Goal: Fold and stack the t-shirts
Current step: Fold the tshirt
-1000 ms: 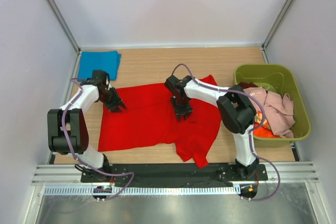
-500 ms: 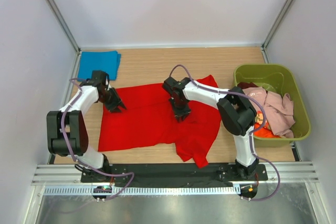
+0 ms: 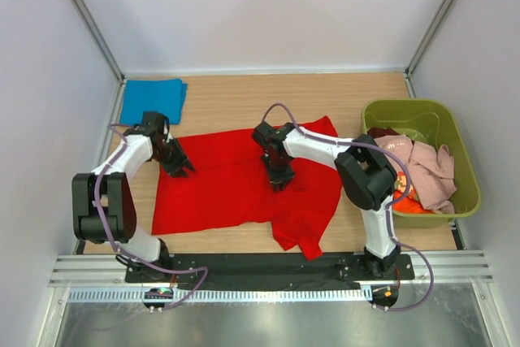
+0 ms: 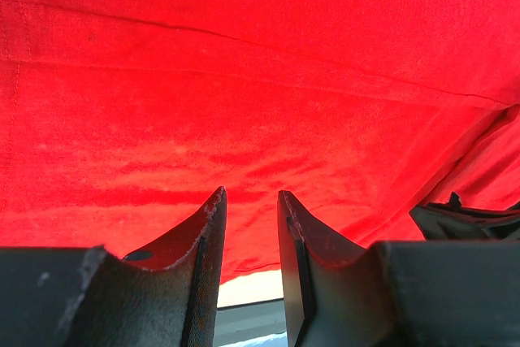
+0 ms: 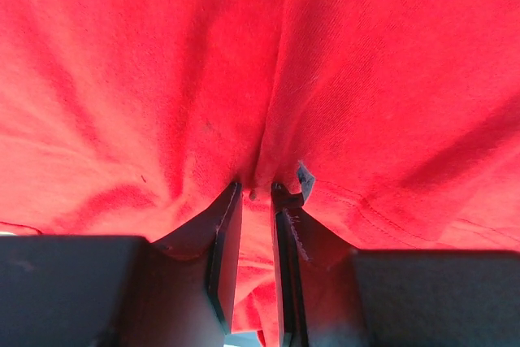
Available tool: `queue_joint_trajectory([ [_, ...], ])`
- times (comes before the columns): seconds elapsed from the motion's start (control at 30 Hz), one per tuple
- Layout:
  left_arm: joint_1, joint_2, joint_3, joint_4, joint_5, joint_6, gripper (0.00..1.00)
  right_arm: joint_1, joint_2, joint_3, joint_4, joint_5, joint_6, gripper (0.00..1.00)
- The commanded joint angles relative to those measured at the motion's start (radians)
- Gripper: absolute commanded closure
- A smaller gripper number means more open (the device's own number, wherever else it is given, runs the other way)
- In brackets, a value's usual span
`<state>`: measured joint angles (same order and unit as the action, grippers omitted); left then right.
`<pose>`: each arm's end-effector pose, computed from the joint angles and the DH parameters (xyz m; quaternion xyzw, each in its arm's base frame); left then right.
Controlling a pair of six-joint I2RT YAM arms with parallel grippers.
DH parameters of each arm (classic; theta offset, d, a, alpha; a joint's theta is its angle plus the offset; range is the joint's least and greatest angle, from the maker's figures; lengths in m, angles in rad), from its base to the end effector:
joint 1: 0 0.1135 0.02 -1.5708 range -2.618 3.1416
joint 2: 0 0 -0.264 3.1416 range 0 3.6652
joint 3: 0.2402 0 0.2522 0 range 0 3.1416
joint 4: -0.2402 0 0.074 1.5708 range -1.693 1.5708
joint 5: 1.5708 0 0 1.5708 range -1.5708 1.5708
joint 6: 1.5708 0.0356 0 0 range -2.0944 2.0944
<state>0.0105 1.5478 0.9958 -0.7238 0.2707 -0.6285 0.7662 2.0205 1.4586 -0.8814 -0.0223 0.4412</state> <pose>0.2855 -0.0065 0.1964 -0.2890 0.9367 -0.1714 0.0981 0.2790 0.2696 0.1628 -0.1621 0.9846 0.0453 0.0461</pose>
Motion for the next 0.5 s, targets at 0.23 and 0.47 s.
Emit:
queue_joint_trajectory([
  [0.23,-0.001,-0.041,-0.013,-0.002,0.010,-0.004,0.67,0.008,-0.023,-0.009,-0.007,0.010,-0.001,0.88],
  [0.47,-0.001,-0.045,-0.019,-0.003,0.004,0.003,0.67,0.008,-0.089,0.112,-0.146,0.059,-0.044,0.96],
])
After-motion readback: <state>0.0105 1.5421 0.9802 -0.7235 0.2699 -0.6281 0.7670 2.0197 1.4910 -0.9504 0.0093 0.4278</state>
